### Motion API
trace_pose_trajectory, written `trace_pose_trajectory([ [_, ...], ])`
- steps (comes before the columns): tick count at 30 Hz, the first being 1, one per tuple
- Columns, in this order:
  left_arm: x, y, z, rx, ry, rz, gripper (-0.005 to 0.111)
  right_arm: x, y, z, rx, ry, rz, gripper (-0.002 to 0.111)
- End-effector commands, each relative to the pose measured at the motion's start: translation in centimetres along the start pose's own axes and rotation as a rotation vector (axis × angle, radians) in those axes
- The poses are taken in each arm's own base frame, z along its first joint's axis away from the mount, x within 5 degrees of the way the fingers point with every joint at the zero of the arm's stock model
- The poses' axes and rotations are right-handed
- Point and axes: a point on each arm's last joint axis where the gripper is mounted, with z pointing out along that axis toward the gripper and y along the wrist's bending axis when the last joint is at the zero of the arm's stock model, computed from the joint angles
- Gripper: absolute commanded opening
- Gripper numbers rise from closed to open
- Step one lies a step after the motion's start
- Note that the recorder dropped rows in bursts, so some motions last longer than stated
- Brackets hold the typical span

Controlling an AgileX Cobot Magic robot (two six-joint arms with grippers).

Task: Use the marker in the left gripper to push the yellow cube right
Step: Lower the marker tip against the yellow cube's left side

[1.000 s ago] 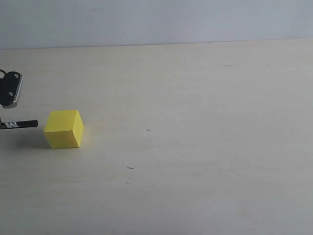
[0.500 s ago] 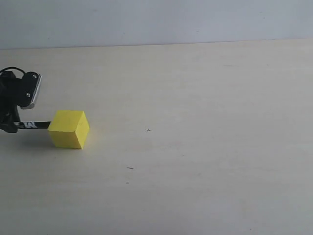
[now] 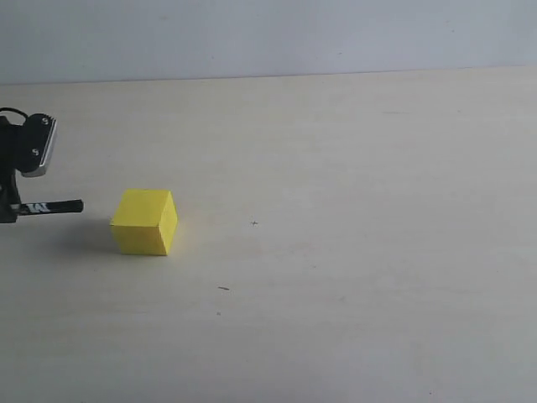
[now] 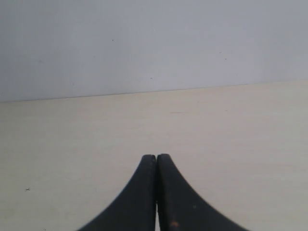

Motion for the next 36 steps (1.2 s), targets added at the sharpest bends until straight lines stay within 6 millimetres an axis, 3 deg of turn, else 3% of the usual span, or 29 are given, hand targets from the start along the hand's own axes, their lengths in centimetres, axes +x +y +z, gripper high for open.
trace_pose_trajectory([
  [1,0.6,-0.1,-0.2,0.016,0.002,-0.023,0.0,0.1,0.0,0.0,0.004,-0.006,-0.005,0.0],
  [5,-1.0,-0.2,-0.2,0.027,-0.035,-0.012,0.0,0.1,0.0,0.0,0.004,-0.006,-0.005,0.0],
  [13,-6.8,-1.1,1.2,0.077,-0.081,0.115,0.0,0.1,0.0,0.0,0.004,-0.006,-0.005,0.0],
  [16,-7.1,-0.9,0.7,0.074,-0.082,0.115,0.0,0.1,0.0,0.0,0.004,-0.006,-0.005,0.0],
  [19,-5.2,-0.8,0.8,0.114,-0.071,0.017,0.0,0.1,0.0,0.0,0.004,-0.006,-0.005,0.0],
  [22,-4.4,-1.6,1.3,0.173,-0.068,-0.033,0.0,0.1,0.0,0.0,0.004,-0.006,-0.005,0.0],
  [27,-5.7,-2.7,1.3,0.263,-0.114,-0.063,0.0,0.1,0.0,0.0,0.004,-0.006,-0.005,0.0],
  [31,-7.6,-2.3,1.3,0.19,-0.147,-0.133,0.0,0.1,0.0,0.0,0.004,-0.006,-0.005,0.0],
  [36,-10.3,-2.5,1.3,0.138,-0.184,-0.081,0.0,0.1,0.0,0.0,0.004,-0.006,-0.005,0.0],
])
